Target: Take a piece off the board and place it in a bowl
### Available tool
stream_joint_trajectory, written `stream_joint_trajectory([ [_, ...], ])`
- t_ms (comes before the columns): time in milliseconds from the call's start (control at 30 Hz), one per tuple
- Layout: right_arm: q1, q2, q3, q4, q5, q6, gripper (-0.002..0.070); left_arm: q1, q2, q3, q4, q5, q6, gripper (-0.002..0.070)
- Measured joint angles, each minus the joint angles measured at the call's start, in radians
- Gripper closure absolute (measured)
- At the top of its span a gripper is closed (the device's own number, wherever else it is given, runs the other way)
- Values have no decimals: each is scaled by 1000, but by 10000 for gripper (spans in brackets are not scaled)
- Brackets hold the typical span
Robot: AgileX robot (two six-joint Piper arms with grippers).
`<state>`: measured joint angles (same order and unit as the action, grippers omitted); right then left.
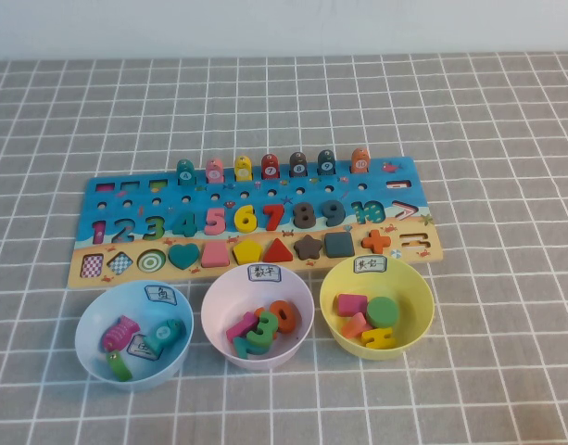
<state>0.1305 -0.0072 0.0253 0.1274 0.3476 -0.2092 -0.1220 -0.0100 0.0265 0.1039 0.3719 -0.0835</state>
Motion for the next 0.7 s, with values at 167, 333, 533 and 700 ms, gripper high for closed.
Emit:
stream_joint_trajectory([
  [167,0,0,0,0,0,0,694,0,0,0,0,0,0,676],
  [333,0,0,0,16,-2,0,694,0,0,0,0,0,0,676],
  [533,0,0,0,242,-82,0,694,0,0,0,0,0,0,676],
  [700,0,0,0,510,-177,0,694,0,0,0,0,0,0,676],
])
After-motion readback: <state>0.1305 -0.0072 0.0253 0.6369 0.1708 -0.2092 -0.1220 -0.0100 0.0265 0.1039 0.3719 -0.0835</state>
